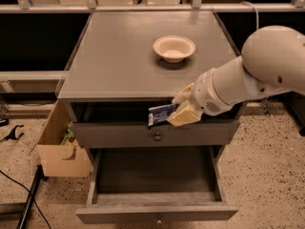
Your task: Pick rxbar blueberry from middle drawer and place on counter
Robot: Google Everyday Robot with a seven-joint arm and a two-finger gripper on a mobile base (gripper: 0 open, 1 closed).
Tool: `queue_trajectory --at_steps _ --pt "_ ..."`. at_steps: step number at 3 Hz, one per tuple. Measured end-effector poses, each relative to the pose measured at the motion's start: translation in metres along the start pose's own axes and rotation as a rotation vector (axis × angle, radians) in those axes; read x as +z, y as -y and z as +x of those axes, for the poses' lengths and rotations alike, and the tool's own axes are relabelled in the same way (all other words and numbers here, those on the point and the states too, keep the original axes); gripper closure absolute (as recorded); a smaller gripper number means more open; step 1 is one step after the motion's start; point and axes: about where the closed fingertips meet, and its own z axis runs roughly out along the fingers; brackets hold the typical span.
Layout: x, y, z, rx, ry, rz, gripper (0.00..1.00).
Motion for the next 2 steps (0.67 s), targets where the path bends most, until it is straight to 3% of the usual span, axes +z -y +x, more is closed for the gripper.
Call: queue_trajectory --at_steps 2 --pt "-0.020 0.035 -0.040 0.054 0.041 0.010 1.00"
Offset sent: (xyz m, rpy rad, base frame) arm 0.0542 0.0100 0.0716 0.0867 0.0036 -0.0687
